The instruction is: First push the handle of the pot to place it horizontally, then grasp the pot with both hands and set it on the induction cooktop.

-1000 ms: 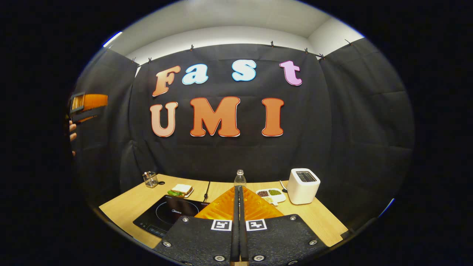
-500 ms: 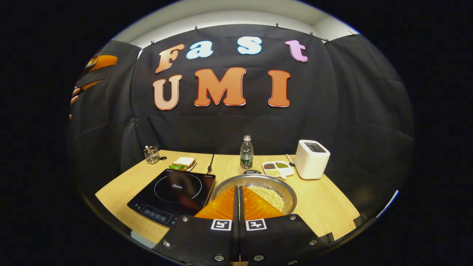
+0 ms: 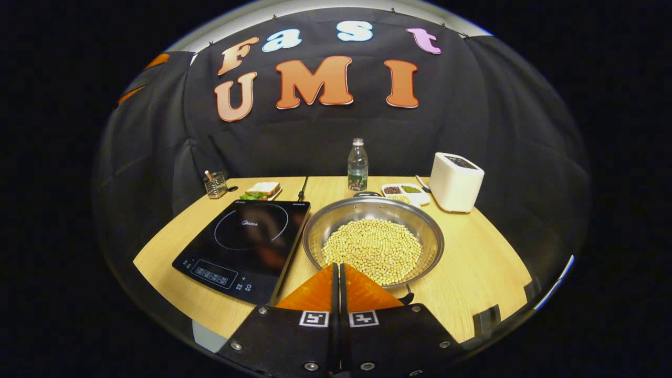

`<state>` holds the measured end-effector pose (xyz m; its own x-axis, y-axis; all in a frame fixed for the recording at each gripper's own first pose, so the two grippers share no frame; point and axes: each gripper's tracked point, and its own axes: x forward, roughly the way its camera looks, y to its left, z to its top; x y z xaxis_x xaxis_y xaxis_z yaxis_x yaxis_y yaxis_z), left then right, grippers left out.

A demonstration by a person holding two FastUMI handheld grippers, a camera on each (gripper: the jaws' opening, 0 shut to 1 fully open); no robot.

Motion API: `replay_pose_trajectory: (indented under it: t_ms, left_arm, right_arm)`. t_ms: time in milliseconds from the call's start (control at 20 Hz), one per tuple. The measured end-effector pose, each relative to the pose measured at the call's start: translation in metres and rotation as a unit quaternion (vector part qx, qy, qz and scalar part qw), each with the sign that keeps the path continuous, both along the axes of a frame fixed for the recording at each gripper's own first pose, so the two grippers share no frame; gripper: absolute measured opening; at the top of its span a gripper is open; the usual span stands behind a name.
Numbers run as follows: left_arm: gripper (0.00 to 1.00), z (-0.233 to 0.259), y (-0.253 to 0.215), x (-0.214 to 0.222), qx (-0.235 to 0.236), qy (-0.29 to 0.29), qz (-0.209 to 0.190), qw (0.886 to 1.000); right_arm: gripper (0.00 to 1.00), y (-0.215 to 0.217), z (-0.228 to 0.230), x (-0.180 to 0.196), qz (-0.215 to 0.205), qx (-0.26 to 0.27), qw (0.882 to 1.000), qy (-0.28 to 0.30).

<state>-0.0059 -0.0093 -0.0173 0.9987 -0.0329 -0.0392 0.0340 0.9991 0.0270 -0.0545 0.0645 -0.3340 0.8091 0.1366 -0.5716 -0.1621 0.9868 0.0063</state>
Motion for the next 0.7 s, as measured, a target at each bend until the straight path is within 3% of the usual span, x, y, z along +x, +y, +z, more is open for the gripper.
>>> replay_pose_trajectory:
  t_ms: [700]
  left_arm:
    - [0.97,-0.012,-0.011,0.012,0.011,0.011,-0.001,1.000]
  right_arm:
    - [0.00,-0.011,-0.073,-0.010,-0.005,-0.010,0.996,0.091]
